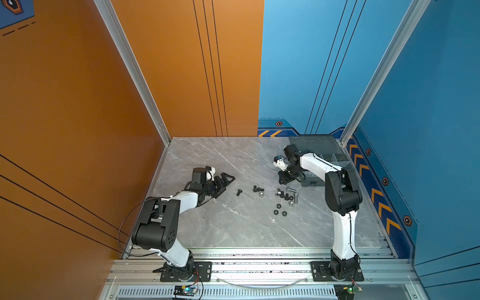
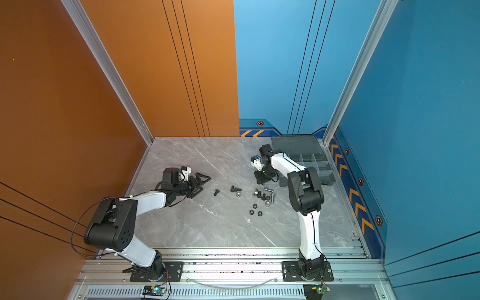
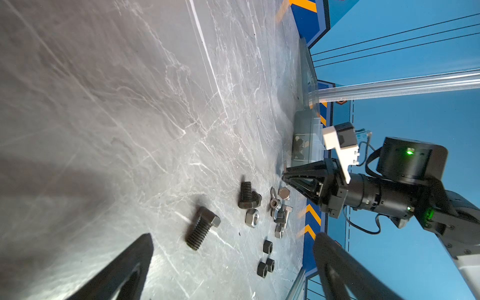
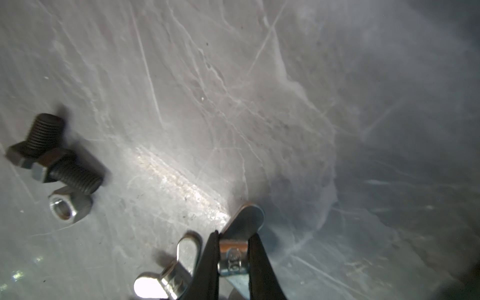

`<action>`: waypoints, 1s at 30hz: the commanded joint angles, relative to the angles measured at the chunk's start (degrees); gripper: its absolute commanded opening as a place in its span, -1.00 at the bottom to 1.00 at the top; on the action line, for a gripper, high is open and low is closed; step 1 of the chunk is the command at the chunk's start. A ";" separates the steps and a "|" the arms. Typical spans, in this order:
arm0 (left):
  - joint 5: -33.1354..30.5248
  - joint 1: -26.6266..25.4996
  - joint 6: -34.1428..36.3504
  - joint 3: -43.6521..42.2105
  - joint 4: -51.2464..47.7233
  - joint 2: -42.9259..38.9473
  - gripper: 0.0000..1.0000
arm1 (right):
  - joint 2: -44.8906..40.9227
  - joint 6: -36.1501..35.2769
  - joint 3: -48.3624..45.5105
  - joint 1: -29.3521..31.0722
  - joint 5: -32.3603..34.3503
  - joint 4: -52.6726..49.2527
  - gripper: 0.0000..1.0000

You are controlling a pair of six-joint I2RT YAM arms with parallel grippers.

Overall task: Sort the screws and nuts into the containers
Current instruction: 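Carry the wing nut with the right gripper to the organizer box, then open the right gripper to drop the wing nut into the compartment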

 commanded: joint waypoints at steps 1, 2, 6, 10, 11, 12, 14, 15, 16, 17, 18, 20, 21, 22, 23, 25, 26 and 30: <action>-0.34 -0.20 -0.02 1.13 0.21 0.22 0.95 | -7.96 3.05 -0.43 -1.92 0.03 3.42 -1.00; -0.39 -0.33 0.00 1.16 0.24 0.23 0.95 | -9.14 3.63 -0.58 -2.47 1.27 4.24 -1.00; -0.26 -0.36 0.01 1.30 0.33 0.39 0.95 | -11.32 5.68 -0.87 -4.75 10.48 6.52 -1.00; -0.17 -0.45 0.00 1.54 0.28 0.47 0.95 | -10.54 7.69 -0.75 -7.43 19.58 8.18 -1.00; -0.14 -0.56 0.02 1.53 0.37 0.47 0.95 | -10.13 8.00 -0.73 -8.07 20.95 8.44 -1.00; -0.17 -0.60 0.01 1.47 0.43 0.50 0.95 | -9.77 8.20 -0.60 -8.58 21.40 8.58 -1.00; -0.13 -0.60 0.01 1.49 0.40 0.45 0.95 | -8.79 8.94 -0.15 -9.58 22.12 8.79 -1.00; -0.17 -0.60 0.00 1.52 0.36 0.46 0.95 | -8.36 9.21 0.03 -9.98 22.41 8.86 -1.00; -0.19 -0.60 -0.04 1.47 0.36 0.48 0.95 | -8.01 9.48 0.17 -10.25 22.54 9.11 -1.00; -0.24 -0.60 -0.07 1.48 0.36 0.45 0.95 | -7.63 9.66 0.30 -10.44 22.69 9.30 -1.00; -0.32 -0.64 -0.08 1.57 0.36 0.43 0.95 | -7.22 9.78 0.47 -10.65 22.63 9.37 -1.00; -0.34 -0.65 -0.08 1.64 0.37 0.43 0.95 | -6.43 9.84 1.05 -10.75 22.80 9.39 -1.00; -0.35 -0.57 -0.08 1.73 0.41 0.47 0.95 | -6.11 9.79 1.30 -10.82 22.93 9.46 -1.00; -0.34 -0.60 -0.16 1.88 0.36 0.54 0.95 | -5.69 9.68 1.52 -10.81 23.18 9.40 -1.00; -0.34 -0.66 -0.17 2.05 0.41 0.50 0.95 | -5.28 9.74 1.88 -10.87 23.45 9.39 -1.00; -0.34 -0.62 -0.19 2.15 0.37 0.71 0.95 | -4.64 9.70 2.04 -10.93 23.78 9.39 -1.00; -0.23 -0.60 -0.17 2.24 0.43 0.78 0.95 | -4.45 9.79 2.16 -10.96 23.79 9.39 -1.00; -0.11 -0.58 -0.22 2.53 0.39 1.11 0.95 | -3.77 10.05 1.93 -11.18 23.75 9.39 -1.00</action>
